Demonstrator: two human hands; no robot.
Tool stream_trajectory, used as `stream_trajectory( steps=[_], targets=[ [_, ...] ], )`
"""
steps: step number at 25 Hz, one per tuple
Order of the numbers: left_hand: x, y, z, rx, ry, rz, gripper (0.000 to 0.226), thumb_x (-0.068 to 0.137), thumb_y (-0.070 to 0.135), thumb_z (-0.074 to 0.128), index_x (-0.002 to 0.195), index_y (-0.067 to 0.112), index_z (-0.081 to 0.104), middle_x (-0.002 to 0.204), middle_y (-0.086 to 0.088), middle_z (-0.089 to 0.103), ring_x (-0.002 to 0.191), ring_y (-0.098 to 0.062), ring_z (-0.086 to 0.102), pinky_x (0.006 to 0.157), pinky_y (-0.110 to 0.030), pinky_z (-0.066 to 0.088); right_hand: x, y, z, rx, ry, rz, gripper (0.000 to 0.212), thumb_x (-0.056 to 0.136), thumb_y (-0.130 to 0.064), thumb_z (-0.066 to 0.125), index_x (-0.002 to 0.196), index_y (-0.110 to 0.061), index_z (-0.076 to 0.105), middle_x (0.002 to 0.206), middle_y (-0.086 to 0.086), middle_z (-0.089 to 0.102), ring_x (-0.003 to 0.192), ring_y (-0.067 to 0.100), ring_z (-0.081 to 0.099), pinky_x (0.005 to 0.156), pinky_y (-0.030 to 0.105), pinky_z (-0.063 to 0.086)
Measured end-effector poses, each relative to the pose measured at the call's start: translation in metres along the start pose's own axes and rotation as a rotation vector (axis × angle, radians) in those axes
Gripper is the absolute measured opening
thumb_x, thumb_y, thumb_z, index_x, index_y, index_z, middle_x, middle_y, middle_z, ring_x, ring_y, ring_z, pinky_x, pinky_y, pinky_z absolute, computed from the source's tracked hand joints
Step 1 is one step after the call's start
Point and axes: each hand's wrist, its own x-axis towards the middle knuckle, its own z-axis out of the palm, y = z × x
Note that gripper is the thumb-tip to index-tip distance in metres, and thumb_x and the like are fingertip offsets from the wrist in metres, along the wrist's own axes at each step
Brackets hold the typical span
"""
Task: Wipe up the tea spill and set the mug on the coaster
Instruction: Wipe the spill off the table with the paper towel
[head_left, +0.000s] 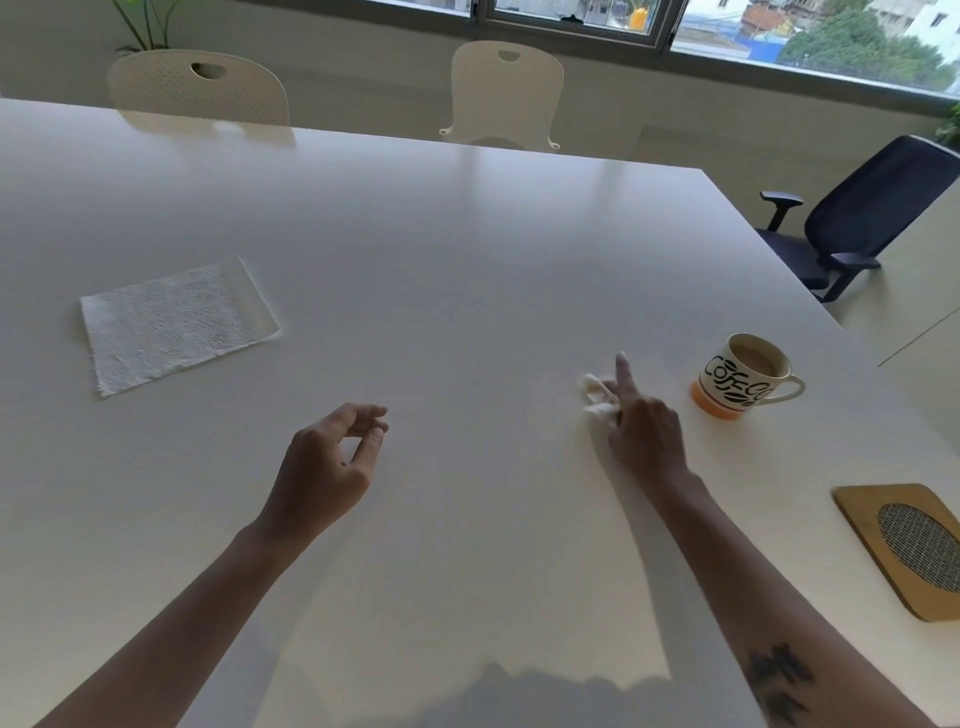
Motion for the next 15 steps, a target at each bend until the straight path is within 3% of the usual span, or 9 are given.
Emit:
stream_trajectory(
  steps=[3,7,10,15],
  targets=[
    [-0.001,0.006,0.003,0.017,0.004,0.011,0.021,0.098,0.009,0.071,0.116,0.02,0.076,0.1,0.011,0.081,0.092,0.008,0.072,0.072,0.001,0.041,0.039,-0.044,0.025,0.053,-0.033,0.058,0.082,0.097,-0.017,0.06,0.168,-0.008,0.021,0.123,0.028,0.072,0.105,0.045,0.071,0.09,0.045,0.053],
    [-0.001,0.01,0.009,0.037,0.047,0.019,0.023,0.098,0.012,0.071,0.118,0.024,0.074,0.099,0.014,0.081,0.076,0.017,0.067,0.062,-0.007,0.039,0.044,-0.087,0.042,0.136,-0.107,-0.099,0.076,0.099,-0.019,0.057,0.168,-0.016,0.025,0.144,0.023,0.063,0.125,0.041,0.064,0.098,0.043,0.051],
    [0.001,0.014,0.012,0.013,0.094,0.019,0.025,0.099,0.013,0.07,0.12,0.027,0.072,0.098,0.015,0.081,0.088,0.007,0.073,0.068,-0.022,0.051,0.024,-0.099,0.045,0.174,-0.138,-0.284,0.08,0.093,-0.008,0.055,0.168,-0.023,0.03,0.153,0.006,0.062,0.135,0.034,0.061,0.102,0.038,0.05],
    [0.004,0.022,0.018,-0.001,0.102,0.037,0.026,0.1,0.014,0.068,0.122,0.029,0.07,0.096,0.017,0.08,0.096,0.001,0.076,0.086,-0.033,0.061,-0.019,-0.092,0.033,0.316,-0.206,-0.543,0.086,0.084,0.003,0.052,0.162,-0.031,0.043,0.138,-0.016,0.071,0.126,0.02,0.068,0.09,0.027,0.056]
  ],
)
